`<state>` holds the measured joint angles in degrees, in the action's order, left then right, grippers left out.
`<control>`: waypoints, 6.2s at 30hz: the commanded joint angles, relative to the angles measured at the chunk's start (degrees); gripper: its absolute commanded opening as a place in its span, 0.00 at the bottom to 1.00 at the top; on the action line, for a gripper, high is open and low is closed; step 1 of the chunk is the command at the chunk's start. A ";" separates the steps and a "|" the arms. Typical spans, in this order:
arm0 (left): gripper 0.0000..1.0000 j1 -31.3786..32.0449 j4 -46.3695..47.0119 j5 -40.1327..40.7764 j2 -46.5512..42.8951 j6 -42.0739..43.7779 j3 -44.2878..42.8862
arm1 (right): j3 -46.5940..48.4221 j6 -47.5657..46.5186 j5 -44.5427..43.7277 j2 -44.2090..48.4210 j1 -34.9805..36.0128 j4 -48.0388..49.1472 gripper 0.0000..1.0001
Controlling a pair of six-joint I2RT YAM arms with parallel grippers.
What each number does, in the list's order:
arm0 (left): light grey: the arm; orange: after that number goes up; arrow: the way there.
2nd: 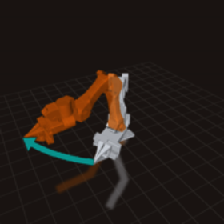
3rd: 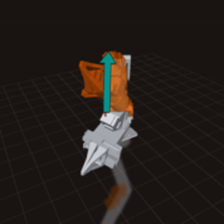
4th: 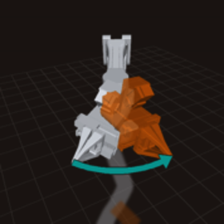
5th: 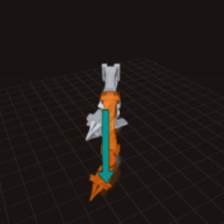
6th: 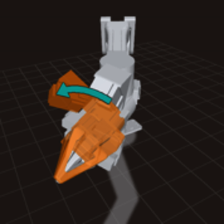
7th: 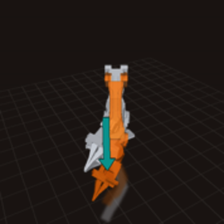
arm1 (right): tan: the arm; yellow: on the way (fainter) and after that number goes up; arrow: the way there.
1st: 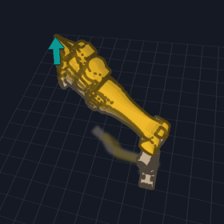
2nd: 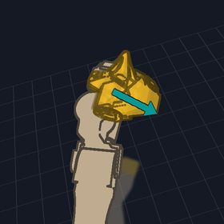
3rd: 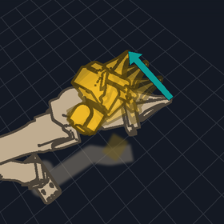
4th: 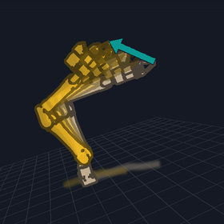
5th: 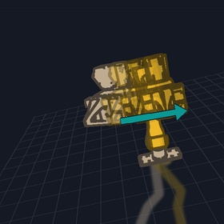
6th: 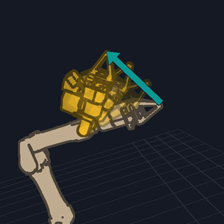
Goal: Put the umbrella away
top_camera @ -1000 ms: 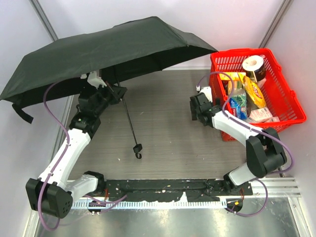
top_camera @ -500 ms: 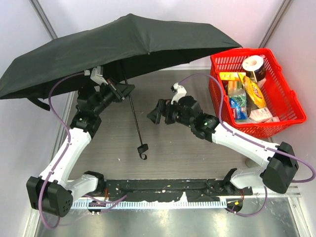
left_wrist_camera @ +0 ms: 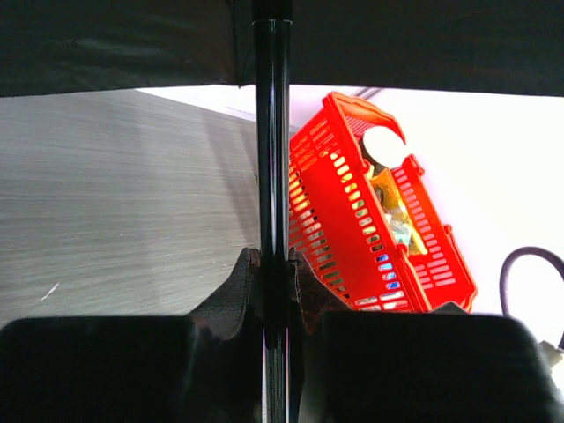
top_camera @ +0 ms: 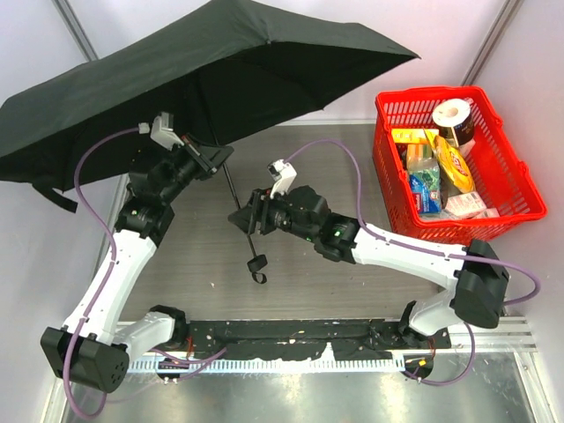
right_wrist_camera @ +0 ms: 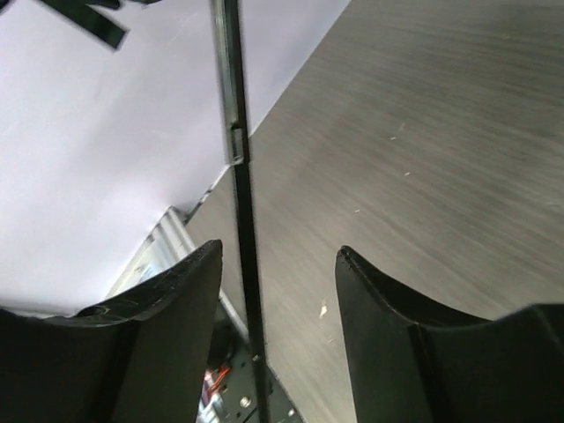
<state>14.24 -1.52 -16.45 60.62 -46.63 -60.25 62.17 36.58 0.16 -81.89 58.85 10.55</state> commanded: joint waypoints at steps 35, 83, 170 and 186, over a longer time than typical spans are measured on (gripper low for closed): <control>0.00 0.00 18.05 -11.06 -0.41 -6.03 1.46 | -9.71 6.94 -2.16 8.14 -1.37 14.70 0.70; 0.00 0.26 4.69 -18.79 -2.44 2.33 -2.33 | 36.09 10.17 2.35 -19.71 -12.00 5.60 0.49; 0.00 2.20 21.28 -25.74 -15.88 -16.82 22.54 | 55.69 44.02 8.80 -41.60 -24.13 32.61 0.55; 0.00 2.28 21.65 -24.78 -16.50 -17.10 24.83 | 62.72 47.44 9.68 -44.41 -25.19 28.84 0.01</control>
<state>15.79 17.30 -37.06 45.50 -65.87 -36.01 120.64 80.18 12.53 -127.39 35.31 38.15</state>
